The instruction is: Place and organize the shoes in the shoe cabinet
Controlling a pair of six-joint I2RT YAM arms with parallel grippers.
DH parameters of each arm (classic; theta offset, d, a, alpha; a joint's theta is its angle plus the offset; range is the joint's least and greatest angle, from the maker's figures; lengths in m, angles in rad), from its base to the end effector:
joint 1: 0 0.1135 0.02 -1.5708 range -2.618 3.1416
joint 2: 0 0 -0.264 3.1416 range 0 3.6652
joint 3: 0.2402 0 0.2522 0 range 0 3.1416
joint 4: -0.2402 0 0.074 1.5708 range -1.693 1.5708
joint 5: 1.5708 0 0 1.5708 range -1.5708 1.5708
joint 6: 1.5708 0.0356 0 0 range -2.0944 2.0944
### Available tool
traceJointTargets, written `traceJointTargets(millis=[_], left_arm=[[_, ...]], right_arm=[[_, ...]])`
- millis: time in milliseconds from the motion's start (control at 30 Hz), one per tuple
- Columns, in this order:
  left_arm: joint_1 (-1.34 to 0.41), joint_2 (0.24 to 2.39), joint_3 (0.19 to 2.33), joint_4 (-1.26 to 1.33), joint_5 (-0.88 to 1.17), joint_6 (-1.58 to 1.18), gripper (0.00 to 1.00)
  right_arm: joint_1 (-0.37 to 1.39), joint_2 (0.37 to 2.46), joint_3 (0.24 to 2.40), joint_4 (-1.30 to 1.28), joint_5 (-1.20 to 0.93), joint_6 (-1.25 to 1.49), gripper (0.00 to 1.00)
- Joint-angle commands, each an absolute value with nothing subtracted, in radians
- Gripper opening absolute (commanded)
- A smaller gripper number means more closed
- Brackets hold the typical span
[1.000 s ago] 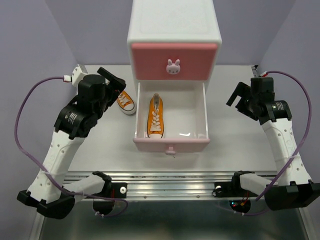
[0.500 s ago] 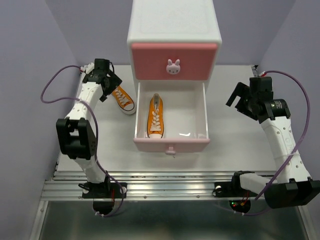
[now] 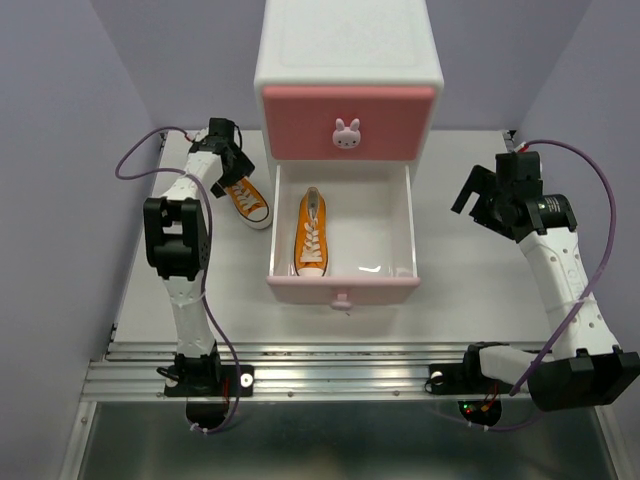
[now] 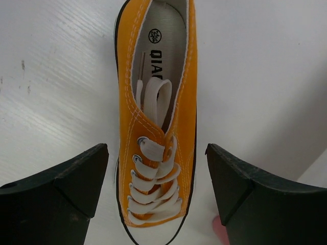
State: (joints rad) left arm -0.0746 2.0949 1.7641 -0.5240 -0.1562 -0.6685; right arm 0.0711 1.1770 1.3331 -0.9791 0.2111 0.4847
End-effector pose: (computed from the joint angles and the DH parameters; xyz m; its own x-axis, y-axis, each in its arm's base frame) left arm 0.4740 -0.0299 0.2369 -0.5729 -0.5711 -0.5878 -0.4884 0.8139 -0.3147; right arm 0.2253 0.0086 0.3749 -0.6132 0.4131 -0.6733 0.4051 0.8962 0.1809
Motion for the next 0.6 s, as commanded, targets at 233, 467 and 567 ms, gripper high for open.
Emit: traceJointTargets(millis=[233,467,567], left_arm=[[-0.068,2.106,1.761,-0.465,-0.144,-0.701,0.0],[-0.069,2.004,1.753,-0.482,-0.179,-0.677,0.0],[-0.069,1.881,1.726,-0.483,-0.207,-0.676,0.0]], right_arm=[[0.063,1.17,1.353,-0.963,0.238,0.457,1.0],[0.063,1.155,1.356,-0.968,0.247,0.457,1.0],[0.063,1.155,1.361,-0.968,0.242,0.46,1.0]])
